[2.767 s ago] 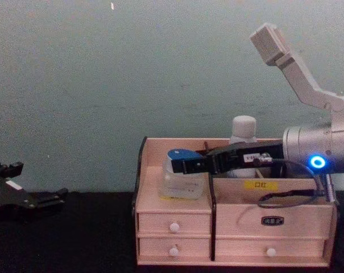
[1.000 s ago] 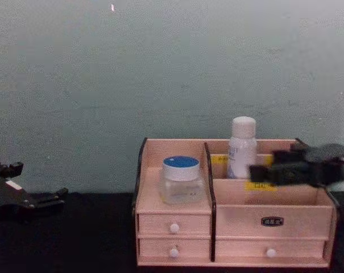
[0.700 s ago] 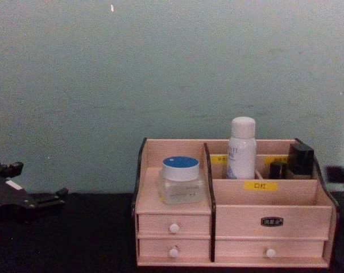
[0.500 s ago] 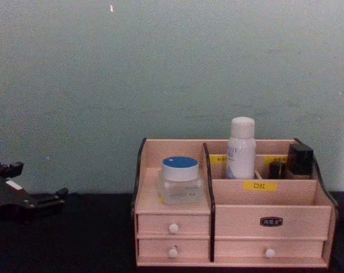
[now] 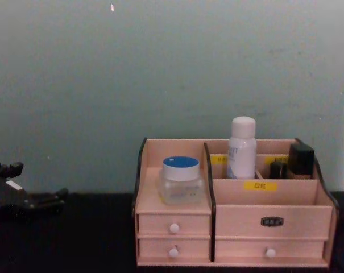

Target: Pick up the facial cleanser and watermelon frost from the table and place them into the tiered storage box.

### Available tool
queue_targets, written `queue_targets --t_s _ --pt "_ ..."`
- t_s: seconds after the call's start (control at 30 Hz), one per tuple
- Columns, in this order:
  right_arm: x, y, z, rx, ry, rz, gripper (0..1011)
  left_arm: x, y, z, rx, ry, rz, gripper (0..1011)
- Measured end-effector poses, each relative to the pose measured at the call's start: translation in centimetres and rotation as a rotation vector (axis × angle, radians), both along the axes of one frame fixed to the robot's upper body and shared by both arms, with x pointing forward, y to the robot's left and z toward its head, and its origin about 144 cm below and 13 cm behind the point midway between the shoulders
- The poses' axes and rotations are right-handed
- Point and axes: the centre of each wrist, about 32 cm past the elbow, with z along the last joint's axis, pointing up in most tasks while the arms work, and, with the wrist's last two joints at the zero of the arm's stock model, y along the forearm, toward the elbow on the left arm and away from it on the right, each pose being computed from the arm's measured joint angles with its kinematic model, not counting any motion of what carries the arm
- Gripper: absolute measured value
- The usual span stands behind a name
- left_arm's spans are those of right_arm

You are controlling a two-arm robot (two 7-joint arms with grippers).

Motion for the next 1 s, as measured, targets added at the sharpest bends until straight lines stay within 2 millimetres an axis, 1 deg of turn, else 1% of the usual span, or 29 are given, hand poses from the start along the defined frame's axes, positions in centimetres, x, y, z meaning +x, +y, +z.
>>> queue_targets --t_s 0.13,1.0 --pt "0.31 0.26 -0.49 -0.002 0.012 -0.007 1003 0.00 0.00 0.00 0.000 0.000 0.000 1001" --pt "0.21 0.26 -0.43 -0.004 0.008 -0.007 1003 0.00 0.00 0.00 0.000 0.000 0.000 1001"
